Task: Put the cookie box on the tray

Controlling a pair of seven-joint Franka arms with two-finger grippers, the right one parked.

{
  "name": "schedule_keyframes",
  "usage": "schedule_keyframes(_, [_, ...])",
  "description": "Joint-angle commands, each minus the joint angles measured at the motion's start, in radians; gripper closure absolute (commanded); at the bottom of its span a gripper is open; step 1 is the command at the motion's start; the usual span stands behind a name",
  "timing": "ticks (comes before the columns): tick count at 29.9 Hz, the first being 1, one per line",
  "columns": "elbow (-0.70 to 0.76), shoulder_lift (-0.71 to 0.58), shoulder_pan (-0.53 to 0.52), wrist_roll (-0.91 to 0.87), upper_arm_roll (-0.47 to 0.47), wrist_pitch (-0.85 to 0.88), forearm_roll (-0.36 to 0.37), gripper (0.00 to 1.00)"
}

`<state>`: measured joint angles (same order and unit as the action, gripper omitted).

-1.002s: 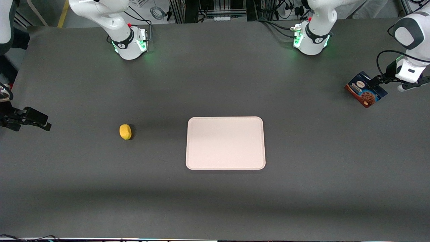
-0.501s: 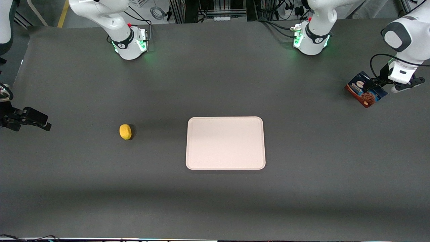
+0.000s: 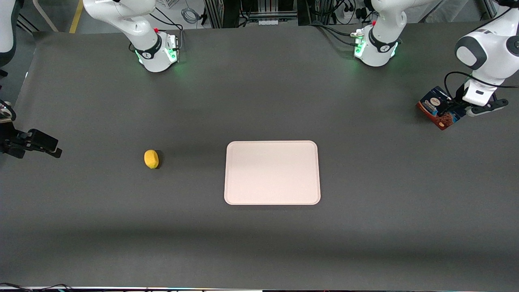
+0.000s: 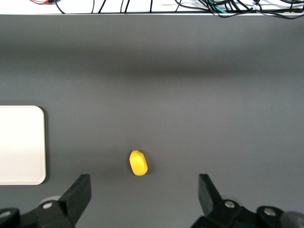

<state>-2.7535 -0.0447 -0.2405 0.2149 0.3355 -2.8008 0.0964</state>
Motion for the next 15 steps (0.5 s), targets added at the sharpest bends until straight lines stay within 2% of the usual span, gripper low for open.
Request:
schedule_keyframes(1, [-0.025, -0.024, -0.013, 0.024, 0.0, 0.0, 0.005, 0.0])
schedule_keyframes(9, [-0.018, -0.041, -0.022, 0.024, 0.002, 0.087, -0.012, 0.0])
schedule_keyframes(15, [-0.008, -0.041, -0.022, 0.032, 0.002, 0.142, -0.061, 0.0])
